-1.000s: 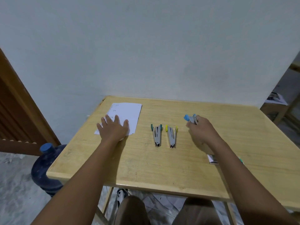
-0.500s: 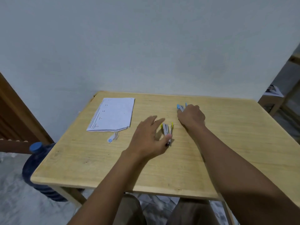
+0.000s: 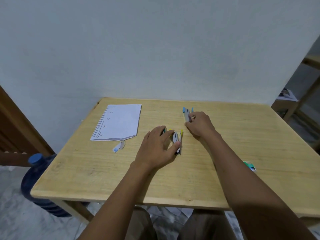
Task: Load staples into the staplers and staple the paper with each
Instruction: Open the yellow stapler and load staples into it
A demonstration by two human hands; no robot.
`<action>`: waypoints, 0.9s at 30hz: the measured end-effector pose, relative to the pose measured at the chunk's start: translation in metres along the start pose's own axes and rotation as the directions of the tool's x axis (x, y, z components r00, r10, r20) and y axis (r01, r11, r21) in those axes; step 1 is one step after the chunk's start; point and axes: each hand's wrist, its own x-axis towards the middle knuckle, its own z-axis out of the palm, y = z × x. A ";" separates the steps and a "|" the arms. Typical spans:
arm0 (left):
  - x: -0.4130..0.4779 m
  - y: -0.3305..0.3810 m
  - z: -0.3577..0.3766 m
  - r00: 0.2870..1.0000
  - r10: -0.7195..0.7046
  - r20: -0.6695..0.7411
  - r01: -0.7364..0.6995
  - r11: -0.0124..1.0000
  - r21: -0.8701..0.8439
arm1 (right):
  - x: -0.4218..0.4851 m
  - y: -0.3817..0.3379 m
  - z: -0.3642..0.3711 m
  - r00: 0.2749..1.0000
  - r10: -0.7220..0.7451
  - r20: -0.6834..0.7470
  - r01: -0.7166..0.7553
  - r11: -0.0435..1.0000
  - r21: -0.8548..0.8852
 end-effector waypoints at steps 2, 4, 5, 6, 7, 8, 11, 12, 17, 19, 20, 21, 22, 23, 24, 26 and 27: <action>0.000 0.000 0.000 1.000 0.000 -0.004 -0.001 1.000 -0.007 | 0.002 -0.002 0.000 1.000 0.011 0.011 -0.011 1.000 0.011; -0.001 0.001 -0.001 1.000 -0.001 -0.007 0.001 1.000 -0.016 | -0.004 -0.003 -0.002 1.000 0.003 -0.018 -0.003 0.999 0.047; -0.001 0.000 -0.001 1.000 0.000 -0.005 0.000 1.000 -0.020 | -0.010 -0.004 -0.002 0.999 0.001 -0.052 0.003 0.997 0.081; 0.000 0.000 -0.001 1.000 -0.004 0.006 0.004 1.000 -0.026 | -0.019 -0.004 -0.002 0.996 0.006 -0.090 0.004 0.993 0.114; 0.000 -0.001 -0.001 1.000 -0.011 0.018 0.011 0.999 -0.030 | -0.028 -0.003 0.000 0.994 0.020 -0.112 -0.004 0.991 0.136; 0.001 -0.002 -0.001 0.999 -0.020 0.027 0.021 0.999 -0.033 | -0.037 -0.003 0.003 0.994 0.040 -0.098 -0.025 0.989 0.148; 0.003 -0.005 0.000 0.999 -0.029 0.035 0.029 0.999 -0.015 | -0.060 -0.006 0.014 0.997 0.071 0.020 -0.072 0.994 0.080; 0.003 -0.004 0.000 0.999 -0.027 0.038 0.028 1.000 -0.009 | -0.063 -0.008 0.017 0.997 0.075 0.020 -0.075 0.997 0.036; 0.001 -0.002 -0.002 0.999 -0.029 0.028 0.030 0.999 -0.028 | -0.071 -0.020 0.018 0.996 0.089 -0.019 -0.090 0.995 -0.052; 0.001 0.000 -0.002 0.999 -0.038 0.004 0.038 0.997 -0.071 | -0.074 -0.017 0.017 0.993 0.096 -0.073 -0.097 0.995 -0.019; 0.000 0.001 -0.001 0.999 -0.041 -0.022 0.039 0.994 -0.098 | -0.076 -0.014 0.015 0.990 0.098 -0.106 -0.096 0.995 0.026; -0.001 0.002 -0.001 0.997 -0.038 -0.065 0.030 0.993 -0.114 | -0.079 -0.011 0.013 0.986 0.095 -0.134 -0.085 0.993 0.080; -0.003 0.003 0.000 0.993 -0.018 -0.117 0.006 0.994 -0.105 | -0.082 -0.007 0.012 0.983 0.093 -0.157 -0.072 0.988 0.134; -0.004 0.003 0.000 0.986 -0.012 -0.169 -0.002 0.997 -0.083 | -0.086 -0.004 0.012 0.979 0.094 -0.182 -0.061 0.982 0.179; -0.006 0.006 -0.001 0.976 -0.023 -0.216 0.007 0.997 -0.074 | -0.093 -0.003 0.011 0.973 0.095 -0.211 -0.048 0.975 0.217; -0.012 0.025 -0.011 0.961 -0.139 -0.237 0.077 0.964 -0.253 | -0.108 -0.003 0.011 0.958 0.084 -0.275 0.000 0.957 0.290; -0.015 0.039 -0.017 0.956 -0.226 -0.185 0.131 0.897 -0.422 | -0.115 -0.005 0.011 0.948 0.068 -0.310 0.039 0.944 0.327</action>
